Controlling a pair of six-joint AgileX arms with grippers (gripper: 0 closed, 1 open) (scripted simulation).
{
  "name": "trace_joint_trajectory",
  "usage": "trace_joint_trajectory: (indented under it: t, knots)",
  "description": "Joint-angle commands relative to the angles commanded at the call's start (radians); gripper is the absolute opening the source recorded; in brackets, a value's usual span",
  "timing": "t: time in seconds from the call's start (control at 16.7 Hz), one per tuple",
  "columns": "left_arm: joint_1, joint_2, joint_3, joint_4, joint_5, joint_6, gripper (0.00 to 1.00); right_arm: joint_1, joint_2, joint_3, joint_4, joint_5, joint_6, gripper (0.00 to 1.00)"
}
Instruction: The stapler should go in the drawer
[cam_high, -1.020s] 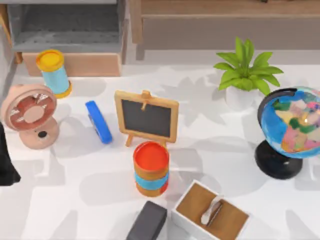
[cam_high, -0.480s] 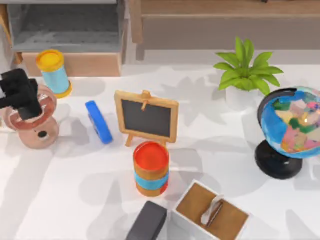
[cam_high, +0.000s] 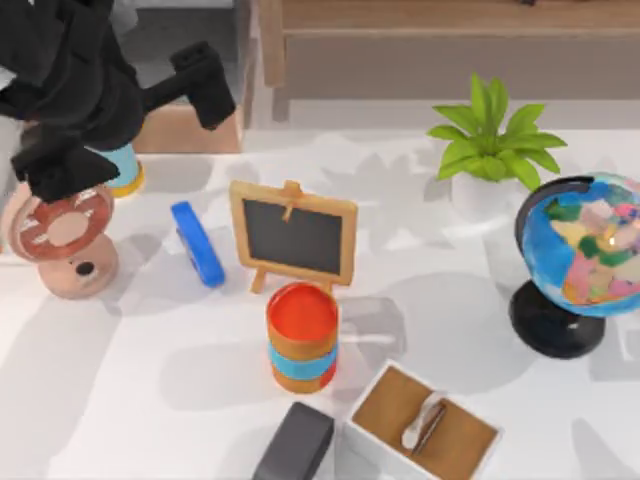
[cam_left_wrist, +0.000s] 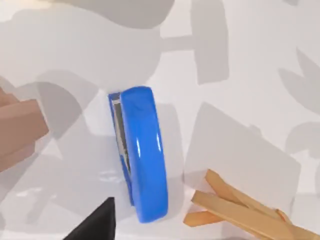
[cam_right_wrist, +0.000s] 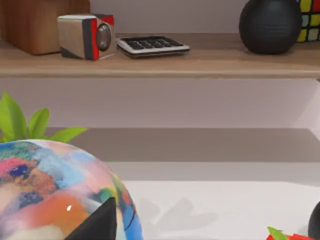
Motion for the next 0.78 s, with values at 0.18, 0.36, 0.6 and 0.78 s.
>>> trace_joint_trajectory:
  t: [0.18, 0.36, 0.6, 0.78]
  knots:
    - [-0.044, 0.253, 0.201, -0.132, -0.012, -0.087, 1.0, 0.0, 0.0, 0.0, 0.0, 0.0, 0.0, 1.0]
    - [-0.058, 0.444, 0.338, -0.25, -0.026, -0.149, 1.0, 0.0, 0.0, 0.0, 0.0, 0.0, 0.0, 1.0]
    - [-0.037, 0.573, 0.41, -0.355, -0.047, -0.182, 1.0, 0.0, 0.0, 0.0, 0.0, 0.0, 0.0, 1.0]
    - [-0.033, 0.582, 0.412, -0.365, -0.05, -0.183, 1.0, 0.0, 0.0, 0.0, 0.0, 0.0, 0.0, 1.0]
